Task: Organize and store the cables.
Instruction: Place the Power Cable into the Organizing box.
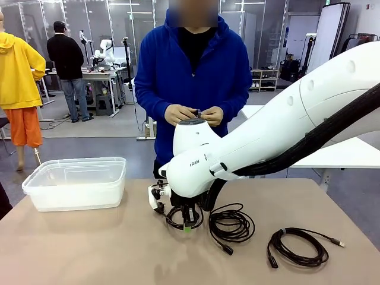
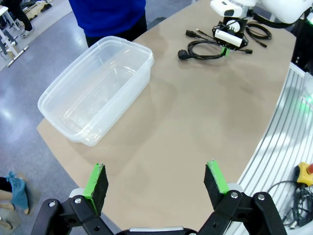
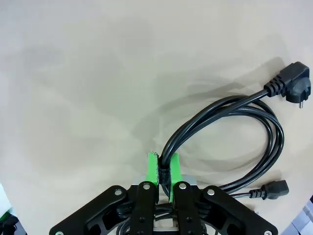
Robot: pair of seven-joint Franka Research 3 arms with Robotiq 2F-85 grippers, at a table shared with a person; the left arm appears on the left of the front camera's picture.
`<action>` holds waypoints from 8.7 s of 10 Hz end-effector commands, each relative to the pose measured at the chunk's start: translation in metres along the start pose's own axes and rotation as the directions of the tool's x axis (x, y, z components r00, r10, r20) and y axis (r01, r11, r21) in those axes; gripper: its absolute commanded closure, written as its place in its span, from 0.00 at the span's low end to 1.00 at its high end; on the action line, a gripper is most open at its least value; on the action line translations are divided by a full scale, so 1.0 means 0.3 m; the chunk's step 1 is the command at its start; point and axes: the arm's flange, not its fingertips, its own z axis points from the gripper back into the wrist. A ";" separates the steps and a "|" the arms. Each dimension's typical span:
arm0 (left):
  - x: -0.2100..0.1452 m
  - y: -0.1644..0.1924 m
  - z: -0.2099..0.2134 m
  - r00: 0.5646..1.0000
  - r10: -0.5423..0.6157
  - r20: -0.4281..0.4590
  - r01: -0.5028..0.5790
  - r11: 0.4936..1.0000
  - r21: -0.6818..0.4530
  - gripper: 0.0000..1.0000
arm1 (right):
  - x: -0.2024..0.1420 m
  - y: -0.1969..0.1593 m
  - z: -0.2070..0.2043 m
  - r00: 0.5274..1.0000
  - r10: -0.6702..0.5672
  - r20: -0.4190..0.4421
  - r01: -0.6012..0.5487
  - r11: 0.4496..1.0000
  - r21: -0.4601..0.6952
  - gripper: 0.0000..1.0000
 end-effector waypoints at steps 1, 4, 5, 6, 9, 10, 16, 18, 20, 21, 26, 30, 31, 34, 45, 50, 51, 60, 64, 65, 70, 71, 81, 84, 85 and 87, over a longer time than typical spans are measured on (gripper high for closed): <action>0.000 0.001 0.002 1.000 -0.013 0.009 0.013 1.000 -0.006 0.00 | -0.002 -0.020 0.027 1.000 0.001 0.021 -0.001 1.000 0.017 1.00; 0.000 0.001 0.002 1.000 -0.013 0.009 0.013 1.000 -0.006 0.00 | -0.008 -0.017 0.046 1.000 -0.012 0.020 0.011 1.000 0.008 0.18; 0.000 0.001 0.002 1.000 -0.013 0.009 0.013 1.000 -0.006 0.00 | -0.008 -0.013 0.054 1.000 -0.022 0.019 0.022 1.000 0.009 0.00; 0.000 0.001 0.002 1.000 -0.013 0.009 0.013 1.000 -0.006 0.00 | -0.012 -0.012 0.055 0.999 -0.032 0.014 0.032 0.999 0.009 0.00; 0.000 0.001 0.002 1.000 -0.013 0.009 0.013 1.000 -0.006 0.00 | -0.047 0.000 0.104 0.997 -0.061 0.039 0.061 0.998 -0.009 0.04; 0.000 0.001 0.002 1.000 -0.013 0.009 0.013 1.000 -0.006 0.00 | -0.066 0.007 0.127 0.996 -0.081 0.047 0.082 0.996 -0.020 0.00; 0.041 -0.044 0.008 0.996 -0.057 -0.067 0.061 0.996 0.060 0.00 | -0.425 0.174 0.369 0.950 -0.190 0.246 0.213 0.975 -0.069 0.00; 0.149 -0.111 -0.057 0.985 -0.131 -0.108 0.132 0.991 0.009 0.00 | -0.610 0.289 0.442 0.916 -0.221 0.335 0.272 0.956 -0.113 0.00; 0.210 -0.130 -0.133 0.976 -0.177 -0.130 0.175 0.984 -0.028 0.00 | -0.783 0.400 0.475 0.870 -0.227 0.439 0.309 0.943 -0.126 0.00; 0.221 -0.150 -0.145 0.976 -0.183 -0.117 0.174 0.981 -0.082 0.00 | -0.858 0.457 0.492 0.842 -0.235 0.486 0.337 0.932 -0.133 0.00; 0.310 -0.279 -0.281 0.952 -0.246 -0.181 0.223 0.965 -0.140 0.00 | -1.288 0.638 0.536 0.683 -0.231 0.693 0.419 0.901 -0.113 0.00; 0.488 -0.469 -0.503 0.814 -0.437 -0.383 0.334 0.891 -0.307 0.00 | -1.605 0.818 0.571 0.465 -0.387 0.796 0.585 0.810 0.052 0.00; 0.526 -0.519 -0.566 0.791 -0.474 -0.386 0.367 0.874 -0.319 0.00 | -1.624 0.859 0.557 0.442 -0.407 0.799 0.611 0.789 0.064 0.00; 0.601 -0.651 -0.764 0.773 -0.523 -0.358 0.396 0.840 -0.372 0.00 | -1.711 1.000 0.431 0.352 -0.376 0.857 0.654 0.754 0.062 0.00; 0.634 -0.723 -0.926 0.734 -0.584 -0.347 0.435 0.797 -0.420 0.00 | -1.859 1.061 0.395 0.302 -0.377 0.876 0.689 0.722 0.073 0.00; 0.675 -0.718 -1.191 0.766 -0.534 -0.359 0.441 0.842 -0.311 0.00 | -1.859 1.061 0.395 0.302 -0.377 0.876 0.689 0.722 0.073 0.00; 0.717 -0.718 -1.260 0.763 -0.543 -0.351 0.448 0.835 -0.319 0.00 | -1.859 1.061 0.395 0.302 -0.377 0.876 0.689 0.722 0.073 0.00; 0.745 -0.897 -1.698 0.683 -0.530 -0.503 0.360 0.843 -0.399 0.00 | -1.859 1.061 0.395 0.302 -0.377 0.876 0.689 0.722 0.073 0.00; 0.754 -0.875 -1.775 0.636 -0.519 -0.571 0.335 0.852 -0.402 0.00 | -1.859 1.061 0.395 0.302 -0.377 0.876 0.689 0.722 0.073 0.00; 0.771 -0.869 -1.811 0.626 -0.519 -0.582 0.326 0.852 -0.410 0.00 | -1.859 1.061 0.395 0.302 -0.377 0.876 0.689 0.722 0.073 0.00; 0.754 -0.839 -1.899 0.608 -0.519 -0.600 0.278 0.848 -0.451 0.00 | -1.859 1.061 0.395 0.302 -0.377 0.876 0.689 0.722 0.073 0.00; 0.749 -0.837 -1.905 0.605 -0.524 -0.599 0.264 0.842 -0.471 0.00 | -1.859 1.061 0.395 0.302 -0.377 0.876 0.689 0.722 0.073 0.00; 0.718 -0.828 -1.934 0.571 -0.553 -0.606 0.291 0.827 -0.480 0.00 | -1.859 1.061 0.395 0.302 -0.377 0.876 0.689 0.722 0.073 0.00; 0.666 -0.819 -1.981 0.597 -0.563 -0.571 0.308 0.819 -0.484 0.00 | -1.859 1.061 0.395 0.302 -0.377 0.876 0.689 0.722 0.073 0.00; 0.666 -0.821 -1.982 0.606 -0.566 -0.560 0.316 0.817 -0.483 0.00 | -1.859 1.061 0.395 0.302 -0.377 0.876 0.689 0.722 0.073 0.00; 0.667 -0.814 -1.986 0.620 -0.553 -0.556 0.308 0.824 -0.476 0.57 | -1.859 1.061 0.395 0.302 -0.377 0.876 0.689 0.722 0.073 0.00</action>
